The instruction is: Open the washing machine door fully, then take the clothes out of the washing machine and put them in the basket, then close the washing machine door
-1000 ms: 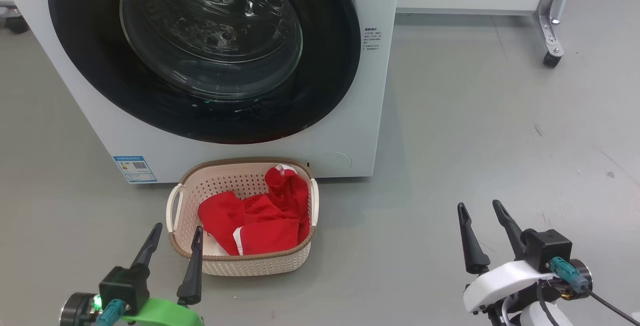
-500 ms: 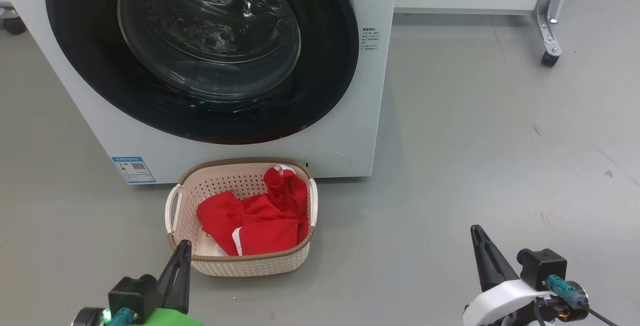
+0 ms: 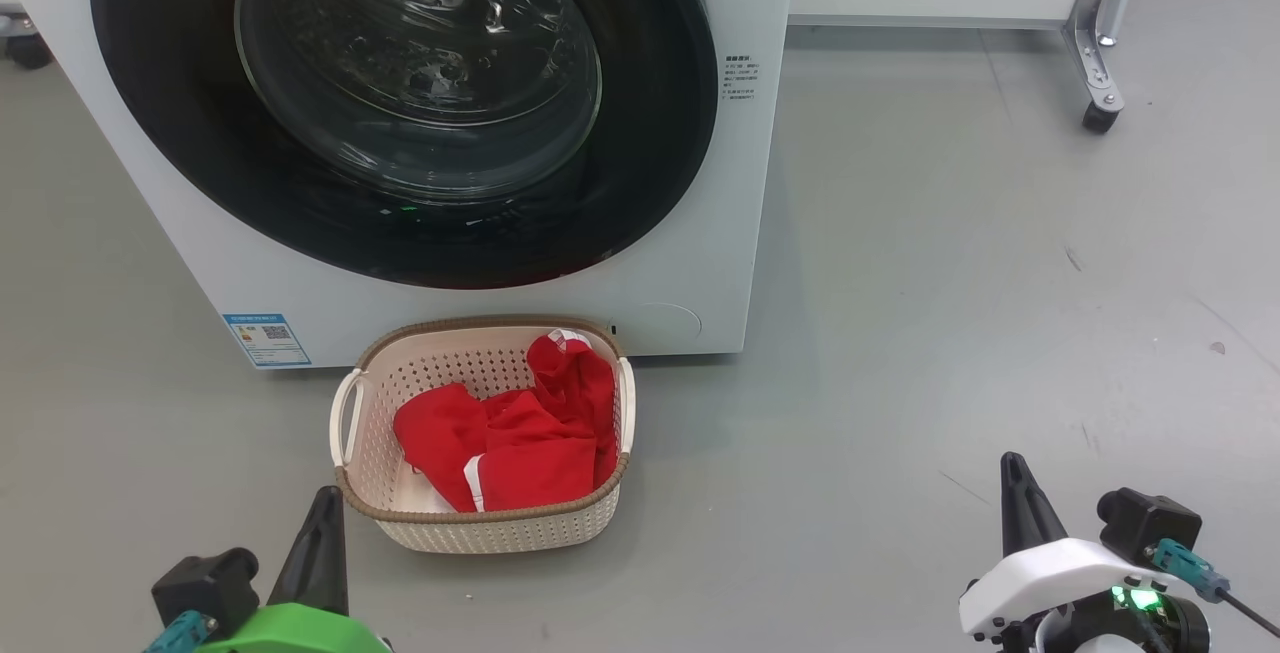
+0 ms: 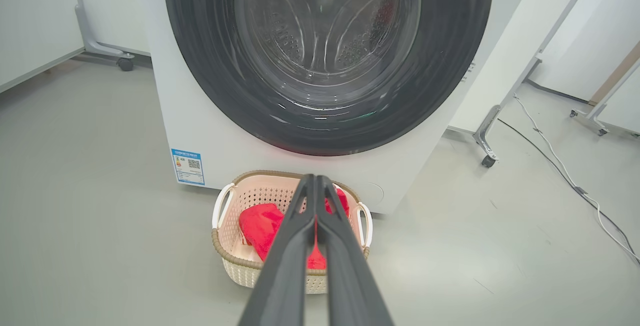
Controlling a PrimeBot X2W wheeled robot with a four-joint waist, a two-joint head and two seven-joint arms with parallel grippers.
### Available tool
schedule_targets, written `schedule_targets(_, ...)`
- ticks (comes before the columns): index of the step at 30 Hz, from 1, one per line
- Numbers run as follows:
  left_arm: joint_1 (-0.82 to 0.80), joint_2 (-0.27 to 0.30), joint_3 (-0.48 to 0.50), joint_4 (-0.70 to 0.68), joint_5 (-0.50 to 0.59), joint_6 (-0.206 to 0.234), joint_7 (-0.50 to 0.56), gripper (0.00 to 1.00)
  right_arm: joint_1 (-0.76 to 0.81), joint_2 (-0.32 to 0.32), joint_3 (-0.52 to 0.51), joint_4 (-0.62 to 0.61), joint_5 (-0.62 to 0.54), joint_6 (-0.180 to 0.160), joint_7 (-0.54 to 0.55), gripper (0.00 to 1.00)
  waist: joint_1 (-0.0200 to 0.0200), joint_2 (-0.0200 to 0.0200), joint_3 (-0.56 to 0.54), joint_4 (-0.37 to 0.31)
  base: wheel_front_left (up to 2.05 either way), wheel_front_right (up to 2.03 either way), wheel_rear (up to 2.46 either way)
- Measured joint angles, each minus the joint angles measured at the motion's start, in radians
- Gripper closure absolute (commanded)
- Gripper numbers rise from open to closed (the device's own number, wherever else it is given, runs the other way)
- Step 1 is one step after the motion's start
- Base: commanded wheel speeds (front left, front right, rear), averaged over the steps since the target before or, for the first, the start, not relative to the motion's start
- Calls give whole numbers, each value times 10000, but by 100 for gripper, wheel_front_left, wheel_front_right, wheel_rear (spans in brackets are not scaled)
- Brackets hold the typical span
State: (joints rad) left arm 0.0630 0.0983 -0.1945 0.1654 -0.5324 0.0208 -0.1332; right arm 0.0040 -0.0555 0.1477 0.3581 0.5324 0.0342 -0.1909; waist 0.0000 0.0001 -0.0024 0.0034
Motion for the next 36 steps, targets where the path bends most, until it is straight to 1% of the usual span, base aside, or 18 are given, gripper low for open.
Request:
schedule_targets(4, -7, -63, 117, 46, -487, -82, 102, 100, -9, 17, -127, -10, 472, 79, 184, 100, 0, 0, 3, -3, 0, 0, 0)
schedule_targets(9, -18, -100, 309, 117, -1068, -174, 288, 100, -54, 36, -303, -27, 1072, 90, 368, 100, 0, -1, 6, -7, 0, 0, 0)
schedule_targets(21, -114, -151, 660, 251, -2591, -278, 627, 100, -165, 71, -732, -117, 2554, 226, 813, 100, 0, -1, 12, -14, 0, 0, 0)
schedule_targets(31, -259, -197, 968, 401, -3852, -491, 894, 100, -204, 96, -1072, -199, 3804, 268, 1170, 100, 0, -1, 18, -18, 0, 0, 0)
schedule_targets(33, -291, -205, 1014, 433, -4090, -539, 926, 100, -232, 100, -1135, -224, 4067, 353, 1248, 100, 0, 0, 20, -19, 0, 0, 0)
schedule_targets(36, -339, -217, 1068, 470, -4395, -598, 991, 100, -257, 104, -1191, -244, 4293, 355, 1306, 100, 0, -1, 21, -20, 0, 0, 0)
